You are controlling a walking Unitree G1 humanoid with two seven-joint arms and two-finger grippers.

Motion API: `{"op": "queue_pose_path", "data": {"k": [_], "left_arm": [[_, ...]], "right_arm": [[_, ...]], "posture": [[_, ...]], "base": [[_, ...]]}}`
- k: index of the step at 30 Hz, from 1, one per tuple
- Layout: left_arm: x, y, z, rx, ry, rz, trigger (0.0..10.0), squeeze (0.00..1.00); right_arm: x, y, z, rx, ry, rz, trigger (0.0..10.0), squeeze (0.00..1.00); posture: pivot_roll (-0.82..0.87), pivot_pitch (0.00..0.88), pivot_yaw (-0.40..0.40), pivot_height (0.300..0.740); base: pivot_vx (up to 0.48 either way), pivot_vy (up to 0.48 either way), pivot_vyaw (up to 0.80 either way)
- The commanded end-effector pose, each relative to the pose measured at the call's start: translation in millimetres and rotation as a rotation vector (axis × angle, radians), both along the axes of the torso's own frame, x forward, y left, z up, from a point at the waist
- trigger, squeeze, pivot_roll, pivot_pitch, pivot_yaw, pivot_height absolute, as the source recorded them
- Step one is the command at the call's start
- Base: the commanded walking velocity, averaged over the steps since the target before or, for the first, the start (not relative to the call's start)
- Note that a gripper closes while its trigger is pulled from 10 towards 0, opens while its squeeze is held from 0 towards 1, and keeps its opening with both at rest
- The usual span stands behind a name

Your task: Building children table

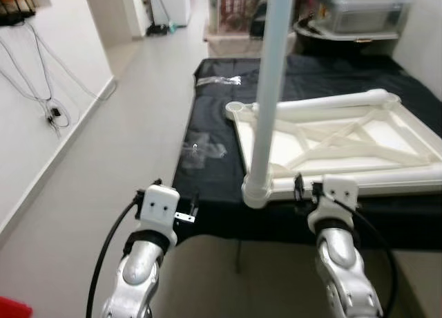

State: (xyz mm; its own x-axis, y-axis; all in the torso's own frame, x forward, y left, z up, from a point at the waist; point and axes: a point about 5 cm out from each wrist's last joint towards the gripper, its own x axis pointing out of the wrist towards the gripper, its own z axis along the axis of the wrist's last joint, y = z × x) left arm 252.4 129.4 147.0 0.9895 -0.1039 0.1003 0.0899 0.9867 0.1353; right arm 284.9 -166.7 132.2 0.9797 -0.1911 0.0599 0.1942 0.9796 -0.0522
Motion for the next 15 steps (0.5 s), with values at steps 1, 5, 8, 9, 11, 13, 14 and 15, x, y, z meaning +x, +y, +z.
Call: {"op": "queue_pose_path", "data": {"k": [1,5,8,9,11,13,14,15], "left_arm": [[-0.9,0.2,-3,-0.003,0.019,-0.006,10.0,0.00],[-1.0,-2.0,-3,-0.012,0.020,-0.021,10.0,0.00],[-1.6,-3.2,-3,-0.015,0.024,-0.031,10.0,0.00],[-3.1,-5.3,-4,-0.026,0.032,-0.050,10.0,0.00],[-6.6,-9.9,-7,-0.040,0.049,-0.097,10.0,0.00],[-6.6,-9.9,-7,-0.040,0.049,-0.097,10.0,0.00],[-9.9,-13.6,-8,-0.054,0.058,-0.135,10.0,0.00],[-15.3,-19.5,-10,-0.069,0.068,-0.189,10.0,0.00]], "right_arm": [[-2.7,-5.4,0,-0.008,-0.005,-0.031,10.0,0.00],[-0.8,-11.6,0,-0.013,0.004,-0.055,10.0,0.00],[0.5,-19.1,-1,-0.009,0.008,-0.079,10.0,0.00],[2.8,-29.9,0,-0.010,0.011,-0.093,10.0,0.00],[8.8,-43.3,1,0.033,0.013,-0.030,10.0,0.00],[8.8,-43.3,1,0.033,0.013,-0.030,10.0,0.00],[11.6,-48.3,2,0.053,0.018,0.037,10.0,0.00],[14.7,-55.3,5,0.070,0.025,0.133,10.0,0.00]], "posture": [[0.06,0.078,-0.011,0.740],[0.06,0.083,-0.010,0.740],[0.06,0.082,-0.010,0.740],[0.06,0.089,-0.011,0.740],[0.06,0.094,-0.009,0.740],[0.06,0.094,-0.009,0.740],[0.06,0.105,-0.007,0.740],[0.06,0.120,-0.007,0.740]], "base": [[0.000,0.000,0.00],[0.000,0.000,0.00],[0.000,0.000,0.00],[0.000,0.000,0.00],[0.000,0.000,0.00],[0.000,0.000,0.00],[0.000,0.000,0.00],[0.000,0.000,0.00]]}}
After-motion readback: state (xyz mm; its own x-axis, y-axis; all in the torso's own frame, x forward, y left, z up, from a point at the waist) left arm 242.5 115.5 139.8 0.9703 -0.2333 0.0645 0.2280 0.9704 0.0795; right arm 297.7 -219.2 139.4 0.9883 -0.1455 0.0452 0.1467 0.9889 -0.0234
